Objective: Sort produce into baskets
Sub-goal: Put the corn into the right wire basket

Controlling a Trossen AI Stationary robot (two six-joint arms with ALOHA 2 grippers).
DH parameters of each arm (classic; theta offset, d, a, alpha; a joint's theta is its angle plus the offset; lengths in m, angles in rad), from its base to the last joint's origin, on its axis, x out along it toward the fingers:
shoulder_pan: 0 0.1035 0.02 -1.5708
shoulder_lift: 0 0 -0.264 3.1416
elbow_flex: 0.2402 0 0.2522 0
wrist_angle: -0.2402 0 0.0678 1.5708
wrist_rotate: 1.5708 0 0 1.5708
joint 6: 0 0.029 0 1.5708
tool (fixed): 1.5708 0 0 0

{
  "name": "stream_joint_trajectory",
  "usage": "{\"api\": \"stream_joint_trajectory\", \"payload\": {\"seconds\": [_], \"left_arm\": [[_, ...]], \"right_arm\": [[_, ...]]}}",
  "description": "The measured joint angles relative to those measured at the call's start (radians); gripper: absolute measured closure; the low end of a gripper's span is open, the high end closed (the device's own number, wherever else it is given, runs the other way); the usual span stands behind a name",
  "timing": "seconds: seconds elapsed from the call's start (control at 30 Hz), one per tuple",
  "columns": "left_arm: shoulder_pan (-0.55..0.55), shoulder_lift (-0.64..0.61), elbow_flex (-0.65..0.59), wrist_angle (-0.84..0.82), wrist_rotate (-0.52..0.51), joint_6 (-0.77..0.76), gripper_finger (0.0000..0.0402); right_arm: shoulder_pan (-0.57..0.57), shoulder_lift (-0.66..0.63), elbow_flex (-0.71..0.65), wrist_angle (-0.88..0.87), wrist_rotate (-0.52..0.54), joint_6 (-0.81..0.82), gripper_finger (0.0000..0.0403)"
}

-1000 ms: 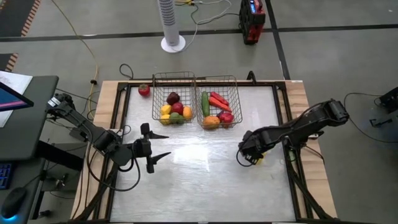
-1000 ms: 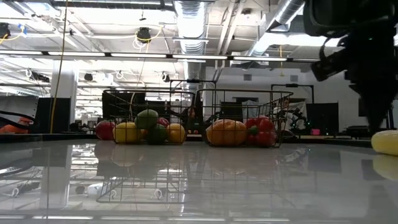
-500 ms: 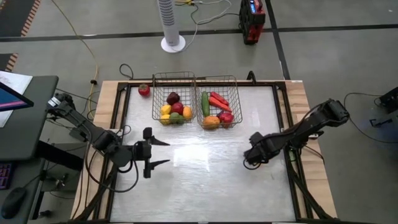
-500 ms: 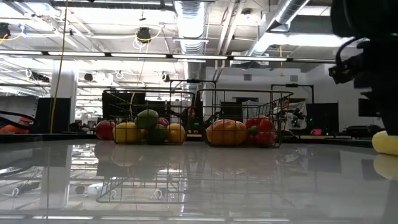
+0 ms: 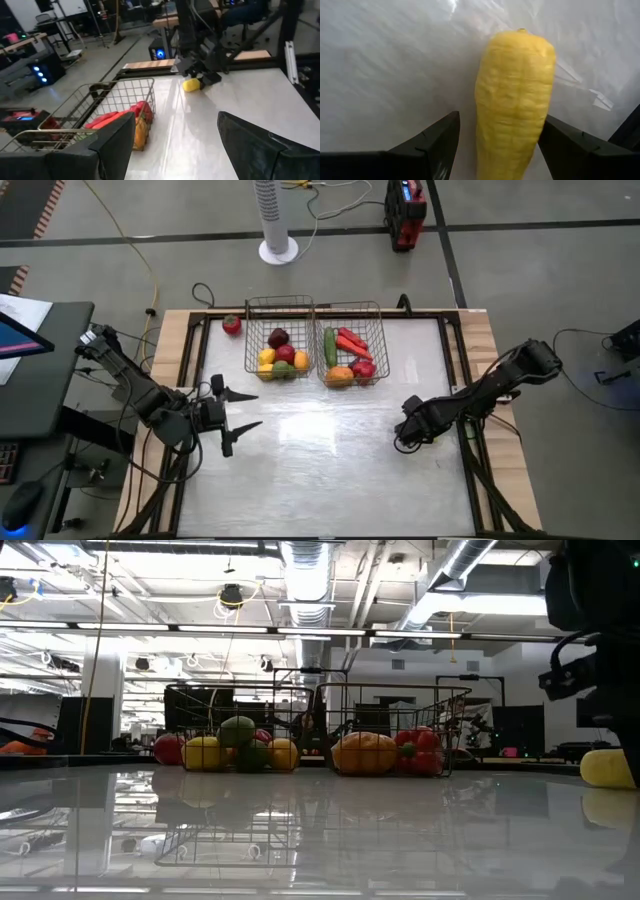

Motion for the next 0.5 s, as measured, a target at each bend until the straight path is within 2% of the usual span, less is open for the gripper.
{"api": "stream_joint_trajectory", "payload": {"seconds": [0.17, 0.27, 0.5], "left_arm": [[-0.009, 0.008, 0.0, -0.006, 0.029, 0.004, 0.0132], [-0.008, 0.008, 0.0, -0.007, 0.029, 0.004, 0.0132], [-0.008, 0.008, 0.0, -0.008, 0.027, 0.005, 0.0132]], "right_arm": [[0.0, -0.001, 0.001, 0.007, 0.0, -0.026, 0.0123], [0.0, -0.001, 0.001, 0.016, 0.001, -0.053, 0.0138], [-0.002, -0.001, 0.003, 0.028, 0.001, -0.114, 0.0234]]}}
